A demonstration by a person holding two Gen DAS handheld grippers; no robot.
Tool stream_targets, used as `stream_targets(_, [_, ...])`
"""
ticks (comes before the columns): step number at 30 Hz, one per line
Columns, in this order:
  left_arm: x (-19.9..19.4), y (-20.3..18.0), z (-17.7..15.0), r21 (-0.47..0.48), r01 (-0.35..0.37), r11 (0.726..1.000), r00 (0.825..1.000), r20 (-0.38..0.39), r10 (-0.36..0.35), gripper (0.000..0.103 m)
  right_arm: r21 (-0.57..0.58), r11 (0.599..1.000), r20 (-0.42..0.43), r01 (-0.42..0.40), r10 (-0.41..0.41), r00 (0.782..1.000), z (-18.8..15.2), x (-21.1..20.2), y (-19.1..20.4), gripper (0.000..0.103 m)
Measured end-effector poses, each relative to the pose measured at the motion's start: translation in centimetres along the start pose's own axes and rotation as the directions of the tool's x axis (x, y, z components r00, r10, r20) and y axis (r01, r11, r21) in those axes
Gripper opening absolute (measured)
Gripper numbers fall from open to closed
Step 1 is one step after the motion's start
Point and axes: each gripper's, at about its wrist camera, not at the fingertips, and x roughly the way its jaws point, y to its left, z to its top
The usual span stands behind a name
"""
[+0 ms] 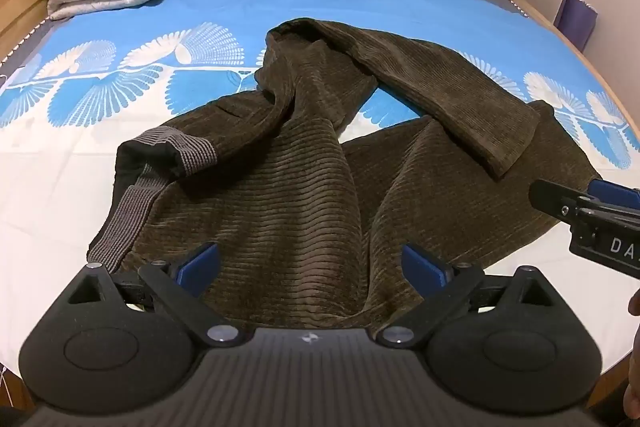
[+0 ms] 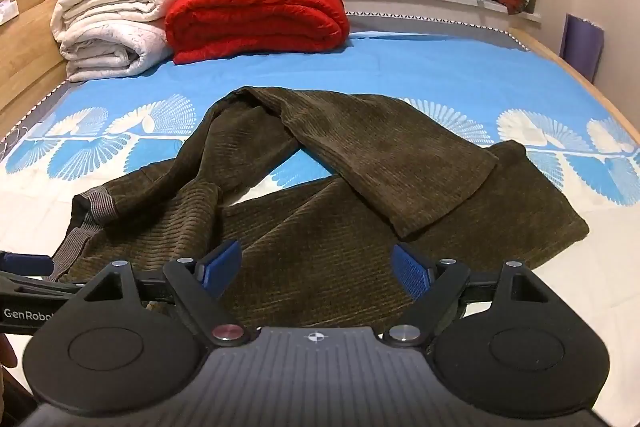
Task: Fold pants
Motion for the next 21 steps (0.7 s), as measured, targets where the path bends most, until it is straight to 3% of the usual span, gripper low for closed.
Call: stream_targets(21, [-0.4, 0.4, 0.0, -0.01, -0.003, 1.0, 1.0, 0.016, 0.003, 0.099, -0.021, 1.0, -0.004, 0.005, -0.005, 1.0, 0.0, 0.4, 1.1, 0.084])
